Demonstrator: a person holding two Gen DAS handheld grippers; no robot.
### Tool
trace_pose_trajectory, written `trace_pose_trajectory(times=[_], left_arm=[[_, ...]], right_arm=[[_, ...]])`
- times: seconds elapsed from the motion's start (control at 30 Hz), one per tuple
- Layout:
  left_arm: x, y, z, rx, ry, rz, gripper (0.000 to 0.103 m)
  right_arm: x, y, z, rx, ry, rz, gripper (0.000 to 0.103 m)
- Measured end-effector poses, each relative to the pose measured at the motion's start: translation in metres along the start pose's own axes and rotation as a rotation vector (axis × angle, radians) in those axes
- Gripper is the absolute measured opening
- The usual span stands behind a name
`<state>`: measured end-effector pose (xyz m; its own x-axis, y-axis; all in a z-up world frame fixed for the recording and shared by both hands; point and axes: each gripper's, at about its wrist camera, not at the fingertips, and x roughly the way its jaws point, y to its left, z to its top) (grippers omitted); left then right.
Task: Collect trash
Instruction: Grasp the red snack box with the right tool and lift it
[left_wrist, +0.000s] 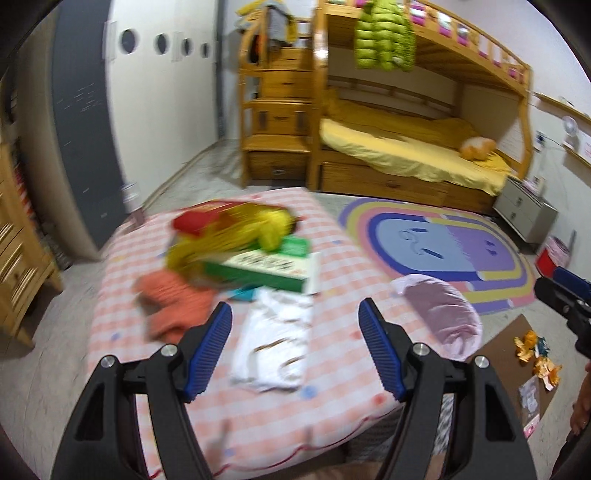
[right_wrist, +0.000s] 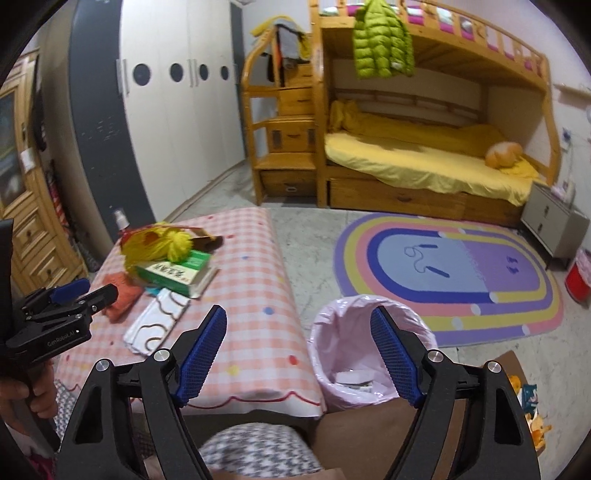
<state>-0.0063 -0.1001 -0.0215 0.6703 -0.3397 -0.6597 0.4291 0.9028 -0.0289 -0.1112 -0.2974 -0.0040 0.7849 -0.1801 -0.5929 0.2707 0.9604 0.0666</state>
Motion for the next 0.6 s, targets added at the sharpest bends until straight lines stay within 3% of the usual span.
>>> trace_pose_trajectory(times=[0.27, 0.6], left_arm=[[-0.004, 0.065, -0.012, -0.133, 0.014, 0.144, 0.070], [0.023, 0.108, 0.014, -0.187, 0.031, 0.232, 0.070]], right_arm=[[0.025, 0.045, 0.010, -0.096, 0.023, 0.109, 0.065], [0.087, 0.088, 0.043, -0.176, 0.072, 0.191, 0.065]])
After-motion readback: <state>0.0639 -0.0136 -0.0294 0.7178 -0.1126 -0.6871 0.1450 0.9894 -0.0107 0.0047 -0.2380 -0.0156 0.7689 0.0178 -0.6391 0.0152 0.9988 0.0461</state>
